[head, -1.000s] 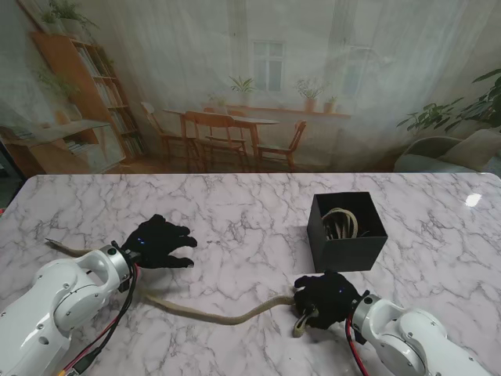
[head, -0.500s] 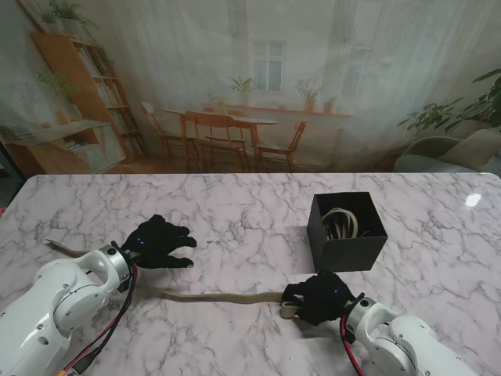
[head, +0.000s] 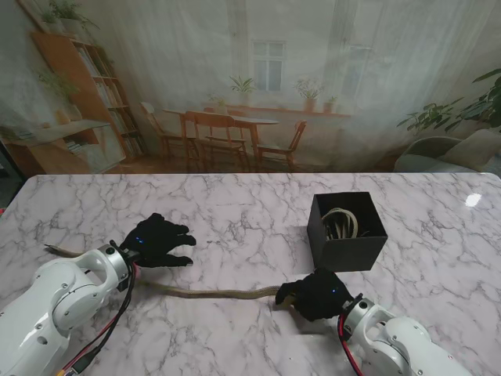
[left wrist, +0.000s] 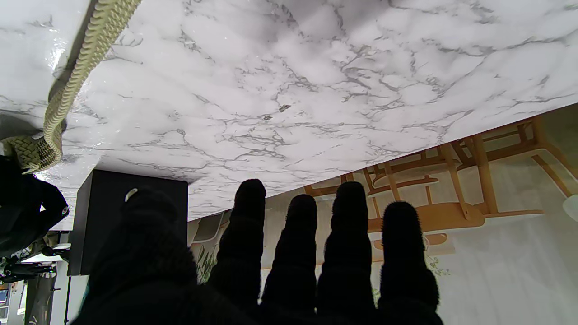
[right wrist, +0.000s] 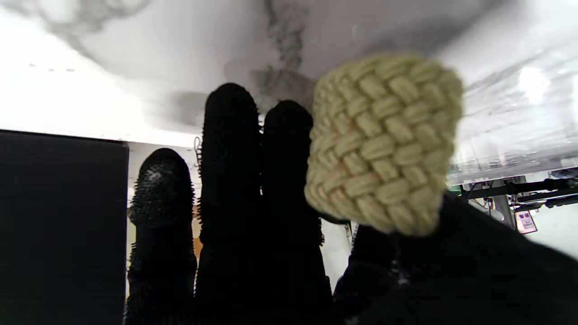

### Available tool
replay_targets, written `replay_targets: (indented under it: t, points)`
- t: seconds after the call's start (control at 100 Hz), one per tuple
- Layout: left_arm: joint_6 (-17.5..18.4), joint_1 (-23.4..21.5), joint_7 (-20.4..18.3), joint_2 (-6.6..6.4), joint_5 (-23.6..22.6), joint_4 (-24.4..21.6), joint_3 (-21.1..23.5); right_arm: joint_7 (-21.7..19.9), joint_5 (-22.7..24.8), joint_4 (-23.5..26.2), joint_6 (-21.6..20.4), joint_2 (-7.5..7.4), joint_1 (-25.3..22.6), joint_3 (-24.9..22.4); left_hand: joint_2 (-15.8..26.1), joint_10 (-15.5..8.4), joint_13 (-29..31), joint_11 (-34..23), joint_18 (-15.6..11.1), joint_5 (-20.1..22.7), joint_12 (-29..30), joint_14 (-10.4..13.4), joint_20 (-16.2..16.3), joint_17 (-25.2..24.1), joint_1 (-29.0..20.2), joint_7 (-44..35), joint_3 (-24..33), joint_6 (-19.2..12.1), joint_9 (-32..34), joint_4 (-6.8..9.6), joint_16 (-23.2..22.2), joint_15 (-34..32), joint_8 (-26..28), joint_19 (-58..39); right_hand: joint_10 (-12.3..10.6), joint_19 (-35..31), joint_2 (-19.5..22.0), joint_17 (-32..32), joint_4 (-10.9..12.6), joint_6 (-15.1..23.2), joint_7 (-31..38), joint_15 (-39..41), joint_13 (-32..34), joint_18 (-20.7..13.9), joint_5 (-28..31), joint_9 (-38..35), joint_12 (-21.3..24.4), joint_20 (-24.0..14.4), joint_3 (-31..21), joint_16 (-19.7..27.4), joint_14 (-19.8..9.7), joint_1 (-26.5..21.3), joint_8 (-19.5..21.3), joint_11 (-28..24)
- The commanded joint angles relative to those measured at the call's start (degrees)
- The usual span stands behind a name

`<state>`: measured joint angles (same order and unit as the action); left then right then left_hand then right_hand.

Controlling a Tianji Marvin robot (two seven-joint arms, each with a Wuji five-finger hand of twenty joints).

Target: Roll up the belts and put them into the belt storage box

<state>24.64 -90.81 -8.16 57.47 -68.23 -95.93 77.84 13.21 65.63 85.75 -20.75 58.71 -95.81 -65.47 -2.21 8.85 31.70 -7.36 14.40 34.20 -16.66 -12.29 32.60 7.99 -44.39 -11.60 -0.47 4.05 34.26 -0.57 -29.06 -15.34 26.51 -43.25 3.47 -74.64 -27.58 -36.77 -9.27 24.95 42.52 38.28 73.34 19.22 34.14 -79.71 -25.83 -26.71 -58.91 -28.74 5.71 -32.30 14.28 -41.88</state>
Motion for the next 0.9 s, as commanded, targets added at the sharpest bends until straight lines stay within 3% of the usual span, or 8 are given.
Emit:
replay_targets:
  t: [0.0,0.07,0.14,0.21,0.28,0.61,0.73,0.89]
  points:
    - [0.16,-0.18,-0.57,0.10,-0.19,-0.20,-0.02,-0.96,0.15,-0.07,-0.29,-0.02,0.20,0.11,2.77,0.57,0.22,0.20,2.02,-0.72,-0.34,-0.75,-0.63,-0.46,-1.54,-0.06,-1.05,0.98,-1.29,-0.42,-0.75,0.02,0.18,1.31,-2.19,1.09,0.42,1.89,-2.65,0.17,3.25,-2.40,1.44,1.00,5.59,-3.96,-0.29,-0.32,-1.24,0.86,-2.02,-5.27,-4.99,0.06]
    - [0.10,-0.27,-0.54,0.10,-0.24,-0.25,0.03,-2.16,0.44,0.26,-0.19,-0.16,0.09,-0.06,2.83,0.53,0.20,0.21,1.97,-0.68,-0.33,-0.73,-0.63,-0.46,-1.56,-0.10,-1.10,0.98,-1.31,-0.43,-0.75,0.03,0.19,1.29,-3.28,1.70,-2.62,2.94,-5.73,-8.98,7.83,-4.53,0.62,-1.05,6.79,-3.98,1.25,-0.78,0.52,0.79,-2.94,-1.89,-12.16,3.28]
    - [0.03,-0.33,-0.52,0.11,-0.27,-0.27,0.04,-3.65,-0.25,0.62,-0.64,-0.15,-0.02,-0.34,2.84,0.51,0.19,0.20,2.00,-0.68,-0.33,-0.73,-0.66,-0.52,-1.51,-0.11,-1.16,1.03,-1.31,-0.44,-0.74,0.05,0.20,1.32,-4.06,1.89,-3.42,3.63,-4.54,-16.80,7.70,-6.10,-0.28,-2.33,10.98,-3.95,2.77,-1.00,1.74,1.13,-3.44,6.80,-13.64,6.26]
    - [-0.17,-0.39,-0.52,0.13,-0.22,-0.32,0.01,-4.45,-0.43,1.20,-0.81,-0.17,-0.27,-0.62,2.86,0.55,0.16,0.19,2.02,-1.03,-0.33,-0.82,-0.65,-0.51,-1.46,0.05,-1.17,1.05,-1.27,-0.44,-0.74,0.07,0.13,1.31,-4.71,2.00,0.48,4.30,1.70,-22.81,1.35,-9.54,-3.06,-4.12,15.55,-3.30,4.08,-1.11,3.11,2.14,-4.79,13.23,-2.17,10.62]
    - [-0.44,-0.46,-0.47,0.16,-0.10,-0.37,-0.01,-6.00,-0.16,2.57,-0.62,-0.26,-0.91,-1.26,2.91,0.49,0.17,0.21,2.10,-1.38,-0.32,-0.70,-0.66,-0.56,-1.35,0.24,-1.19,1.11,-1.24,-0.44,-0.72,0.08,0.05,1.33,-4.92,2.20,5.15,5.13,2.79,-26.36,-1.66,-12.38,-5.93,-6.01,13.28,-1.89,4.46,-0.87,6.03,3.60,-5.96,15.45,1.97,12.36]
    - [-2.23,-0.23,-0.03,0.32,0.27,0.02,-0.38,-20.12,-4.45,9.68,-1.07,-0.63,-3.51,-5.35,2.94,0.19,0.18,0.19,2.50,-1.23,-0.31,-0.53,-0.76,-1.60,-0.98,0.23,-1.20,0.93,-0.93,-0.44,-0.58,0.32,0.04,1.91,-5.22,6.59,11.20,9.75,3.37,-38.10,-7.09,-20.81,-16.83,-10.69,2.40,6.99,12.38,2.38,6.66,12.38,-10.82,14.88,4.82,23.57]
    - [-3.15,-0.04,0.21,0.37,0.52,0.69,-0.84,-25.79,-7.33,11.03,-1.07,-0.98,-3.61,-6.05,2.88,0.20,0.20,0.13,2.73,-1.08,-0.34,-0.48,-0.95,-2.06,-0.95,0.17,-1.22,0.89,-0.59,-0.44,-0.53,0.39,0.08,2.51,-4.78,8.09,6.47,10.85,4.27,-39.34,-8.13,-23.26,-21.40,-12.41,-0.59,10.78,16.98,5.43,-1.89,16.94,-12.58,11.71,3.38,28.29]
    - [-3.54,-0.10,0.37,0.39,0.56,0.93,-0.99,-31.38,-8.69,12.34,-1.34,-1.59,-3.48,-6.60,2.93,0.18,0.18,0.18,2.97,-1.10,-0.34,-0.40,-1.15,-2.30,-0.91,0.20,-1.20,0.84,-0.59,-0.43,-0.50,0.47,0.09,3.16,-5.81,9.22,-8.06,11.25,7.94,-39.59,-7.95,-27.56,-24.03,-14.90,-5.04,12.57,19.73,7.33,-25.24,19.41,-14.20,7.34,2.70,34.67]
